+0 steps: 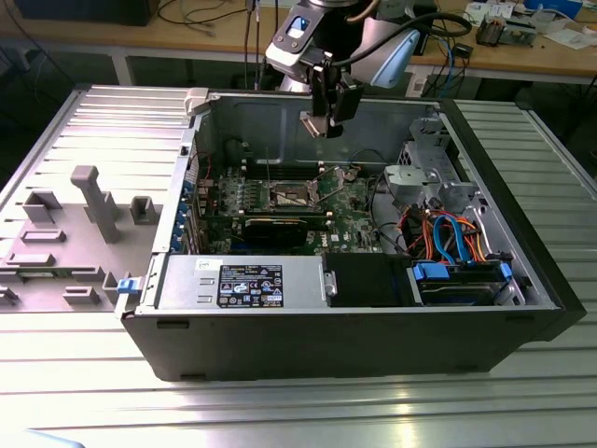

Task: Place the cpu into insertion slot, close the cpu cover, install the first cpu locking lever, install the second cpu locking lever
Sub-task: 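Place the cpu into insertion slot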

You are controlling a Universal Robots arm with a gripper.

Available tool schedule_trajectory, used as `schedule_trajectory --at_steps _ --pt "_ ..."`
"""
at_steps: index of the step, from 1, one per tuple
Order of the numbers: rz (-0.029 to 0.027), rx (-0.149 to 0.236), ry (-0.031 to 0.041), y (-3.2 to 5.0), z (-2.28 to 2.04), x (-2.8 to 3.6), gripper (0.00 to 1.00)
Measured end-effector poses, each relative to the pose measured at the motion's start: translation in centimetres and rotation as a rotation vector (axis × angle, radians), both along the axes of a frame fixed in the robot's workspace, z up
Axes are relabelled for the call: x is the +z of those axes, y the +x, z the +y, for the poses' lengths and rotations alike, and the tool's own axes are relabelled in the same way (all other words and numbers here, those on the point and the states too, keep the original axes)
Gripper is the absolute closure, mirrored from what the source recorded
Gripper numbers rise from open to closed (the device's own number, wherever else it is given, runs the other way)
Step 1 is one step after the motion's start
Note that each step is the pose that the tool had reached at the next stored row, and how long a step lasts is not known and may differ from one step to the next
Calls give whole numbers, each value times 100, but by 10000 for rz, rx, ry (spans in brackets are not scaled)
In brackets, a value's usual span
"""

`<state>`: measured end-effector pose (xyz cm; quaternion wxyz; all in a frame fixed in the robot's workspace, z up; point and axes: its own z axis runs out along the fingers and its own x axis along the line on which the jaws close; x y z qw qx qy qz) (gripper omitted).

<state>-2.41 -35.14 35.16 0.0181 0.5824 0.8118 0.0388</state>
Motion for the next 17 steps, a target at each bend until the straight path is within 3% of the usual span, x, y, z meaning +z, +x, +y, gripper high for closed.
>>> schedule_trajectory --at_steps 8,17 --pt "1 -187 -1 -25 0 -61 46" --pt "2 -192 0 -27 -1 -70 46"
